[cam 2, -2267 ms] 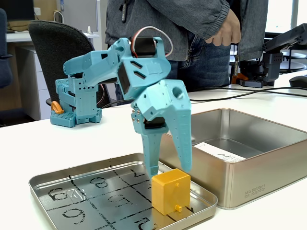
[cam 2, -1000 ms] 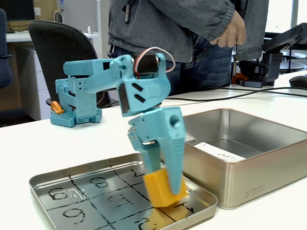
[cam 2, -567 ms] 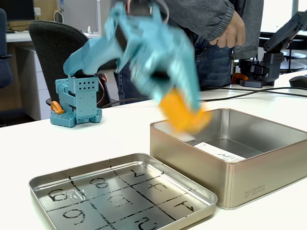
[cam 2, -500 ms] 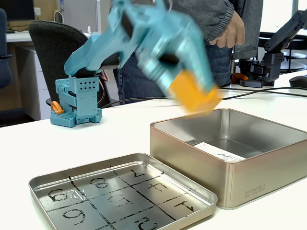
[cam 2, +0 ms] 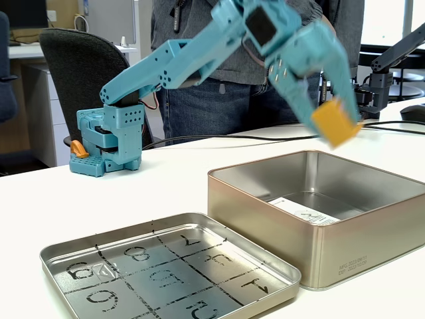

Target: Grasp a lego block and put it in the bin.

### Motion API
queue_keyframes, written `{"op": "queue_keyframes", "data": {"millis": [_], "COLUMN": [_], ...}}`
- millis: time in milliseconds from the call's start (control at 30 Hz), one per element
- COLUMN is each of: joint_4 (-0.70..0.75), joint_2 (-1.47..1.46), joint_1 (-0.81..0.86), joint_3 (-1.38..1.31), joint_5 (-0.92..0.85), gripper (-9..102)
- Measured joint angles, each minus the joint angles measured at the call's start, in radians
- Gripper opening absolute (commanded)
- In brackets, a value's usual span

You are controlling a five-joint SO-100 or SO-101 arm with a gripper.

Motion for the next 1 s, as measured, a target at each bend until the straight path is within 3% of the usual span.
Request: {"op": "queue_keyframes", "data": {"millis": [200, 700, 833, 1000], "joint_4": [0.087, 0.087, 0.087, 0.049], "joint_2": [-0.115, -0.247, -0.249, -0.247], "joint_1": [0.052, 0.164, 0.164, 0.153], "joint_3": [0.0, 0.0, 0.0, 0.0], "joint_5": [-0.002, -0.023, -0.023, 0.002], "gripper": [0, 2, 6, 19]}}
